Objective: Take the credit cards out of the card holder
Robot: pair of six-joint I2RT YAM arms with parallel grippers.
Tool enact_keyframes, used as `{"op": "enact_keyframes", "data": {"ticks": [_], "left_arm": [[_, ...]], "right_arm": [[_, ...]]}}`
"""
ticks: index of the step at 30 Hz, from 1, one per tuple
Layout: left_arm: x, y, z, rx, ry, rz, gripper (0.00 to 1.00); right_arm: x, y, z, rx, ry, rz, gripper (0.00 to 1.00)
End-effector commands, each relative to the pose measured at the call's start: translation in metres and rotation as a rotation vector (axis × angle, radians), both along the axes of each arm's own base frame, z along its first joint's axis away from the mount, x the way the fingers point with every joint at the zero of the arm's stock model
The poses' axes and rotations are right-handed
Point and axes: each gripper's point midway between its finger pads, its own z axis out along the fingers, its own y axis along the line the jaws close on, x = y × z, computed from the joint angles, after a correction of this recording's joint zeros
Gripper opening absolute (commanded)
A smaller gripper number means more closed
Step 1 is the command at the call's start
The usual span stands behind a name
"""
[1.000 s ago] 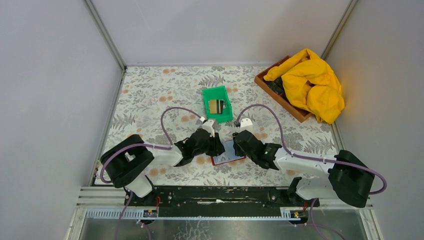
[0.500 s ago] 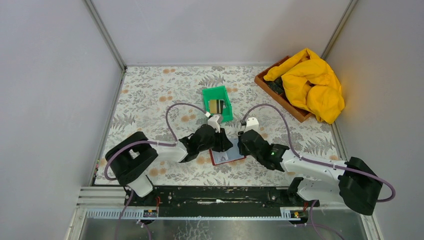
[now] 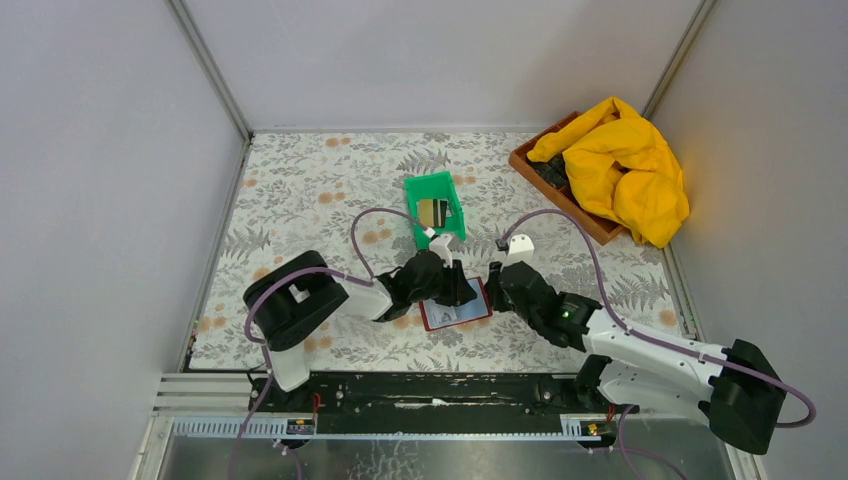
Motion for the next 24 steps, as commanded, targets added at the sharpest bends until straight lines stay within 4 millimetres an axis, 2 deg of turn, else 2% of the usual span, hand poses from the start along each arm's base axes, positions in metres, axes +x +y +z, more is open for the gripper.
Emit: {"op": "enact_keyframes", "data": {"ticks": [1,4,7,9,11,13,15,16,17,19,21,23,24], "left_arm": [[0.000,-0.004,0.015,-0.047,-0.031,-0.004,0.35],[0.001,0.003,0.043,-0.079,-0.100,0.006,0.35],[0.002,0.022,0.064,-0.090,-0.175,0.060,0.40],[0.003,0.040,0.077,-0.113,-0.221,0.122,0.52],[0.001,0.058,0.083,-0.141,-0.235,0.197,0.63],[-0.003,0.071,0.080,-0.156,-0.214,0.242,0.96],[-0.014,0.077,0.073,-0.169,-0.176,0.235,1.00],[-0.018,0.078,0.073,-0.205,-0.159,0.238,0.96],[-0.024,0.082,0.071,-0.242,-0.140,0.247,0.83],[-0.031,0.089,0.070,-0.311,-0.113,0.281,0.46],[-0.035,0.095,0.063,-0.320,-0.096,0.301,0.17],[-0.037,0.097,0.056,-0.305,-0.087,0.304,0.01],[-0.037,0.096,0.056,-0.304,-0.087,0.300,0.00]], "right_arm": [[0.001,0.002,0.009,0.021,-0.024,0.018,0.30],[-0.002,0.018,0.015,0.086,-0.027,0.083,0.33],[-0.007,0.036,0.021,0.162,-0.020,0.151,0.44],[-0.010,0.047,0.026,0.236,-0.021,0.179,0.60],[-0.013,0.058,0.027,0.309,-0.014,0.214,0.66],[-0.017,0.066,0.026,0.365,0.008,0.248,0.59],[-0.019,0.072,0.020,0.392,0.040,0.277,0.51],[-0.020,0.075,0.019,0.413,0.056,0.292,0.49],[-0.022,0.079,0.019,0.444,0.072,0.314,0.48],[-0.025,0.084,0.021,0.525,0.100,0.354,0.48],[-0.023,0.087,0.022,0.570,0.110,0.371,0.47],[-0.020,0.087,0.015,0.561,0.134,0.366,0.43],[-0.019,0.088,0.012,0.558,0.144,0.366,0.43]]}}
